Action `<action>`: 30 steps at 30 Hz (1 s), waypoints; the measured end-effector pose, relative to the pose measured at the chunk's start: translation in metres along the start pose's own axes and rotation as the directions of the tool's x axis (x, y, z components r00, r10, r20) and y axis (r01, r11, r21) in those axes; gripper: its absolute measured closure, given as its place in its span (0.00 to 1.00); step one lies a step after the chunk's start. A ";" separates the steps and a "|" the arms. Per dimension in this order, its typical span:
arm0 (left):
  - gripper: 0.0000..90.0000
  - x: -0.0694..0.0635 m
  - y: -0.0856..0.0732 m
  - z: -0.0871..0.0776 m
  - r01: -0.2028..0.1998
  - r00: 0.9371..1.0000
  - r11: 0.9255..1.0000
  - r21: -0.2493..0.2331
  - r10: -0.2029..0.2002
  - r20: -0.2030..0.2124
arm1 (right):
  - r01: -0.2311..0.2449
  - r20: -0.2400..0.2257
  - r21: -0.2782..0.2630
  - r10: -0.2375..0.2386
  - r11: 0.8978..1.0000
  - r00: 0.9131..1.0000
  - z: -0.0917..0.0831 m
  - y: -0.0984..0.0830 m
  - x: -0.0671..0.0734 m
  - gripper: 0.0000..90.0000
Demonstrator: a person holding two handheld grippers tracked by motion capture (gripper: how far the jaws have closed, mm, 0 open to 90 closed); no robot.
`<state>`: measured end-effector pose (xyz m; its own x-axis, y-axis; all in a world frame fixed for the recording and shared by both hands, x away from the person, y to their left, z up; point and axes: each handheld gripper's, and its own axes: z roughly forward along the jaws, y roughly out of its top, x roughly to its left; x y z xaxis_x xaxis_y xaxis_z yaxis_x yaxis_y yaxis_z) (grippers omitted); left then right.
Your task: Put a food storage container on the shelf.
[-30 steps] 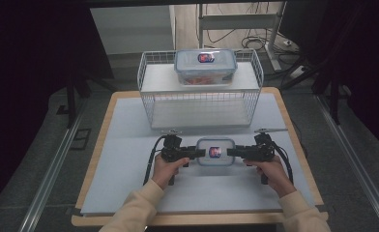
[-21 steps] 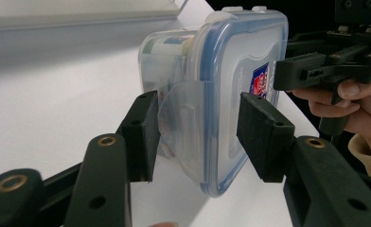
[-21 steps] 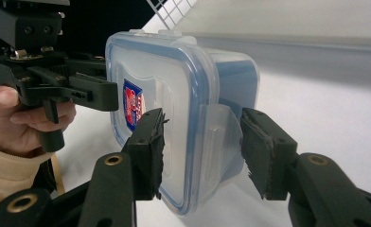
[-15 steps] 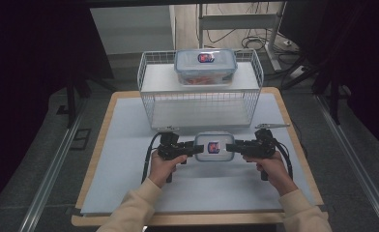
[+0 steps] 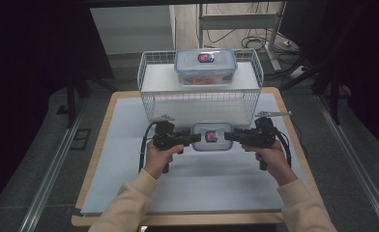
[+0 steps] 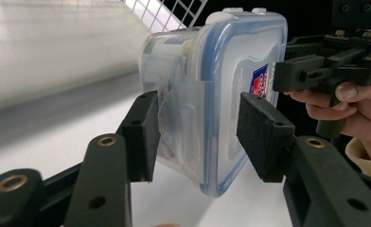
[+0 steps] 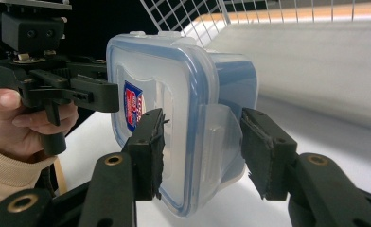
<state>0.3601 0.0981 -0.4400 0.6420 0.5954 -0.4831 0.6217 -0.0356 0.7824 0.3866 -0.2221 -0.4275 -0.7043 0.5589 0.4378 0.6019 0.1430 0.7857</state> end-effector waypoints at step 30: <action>0.57 -0.025 0.105 -0.037 -0.122 0.992 0.988 -0.098 0.121 -0.023 | 0.099 0.011 -0.097 -0.098 0.990 0.995 -0.026 0.105 0.032 0.57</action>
<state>0.3929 0.1094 -0.3312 0.7021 0.6046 -0.3761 0.4912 -0.0290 0.8705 0.4178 -0.2101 -0.3194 -0.7558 0.5513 0.3534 0.4897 0.1176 0.8639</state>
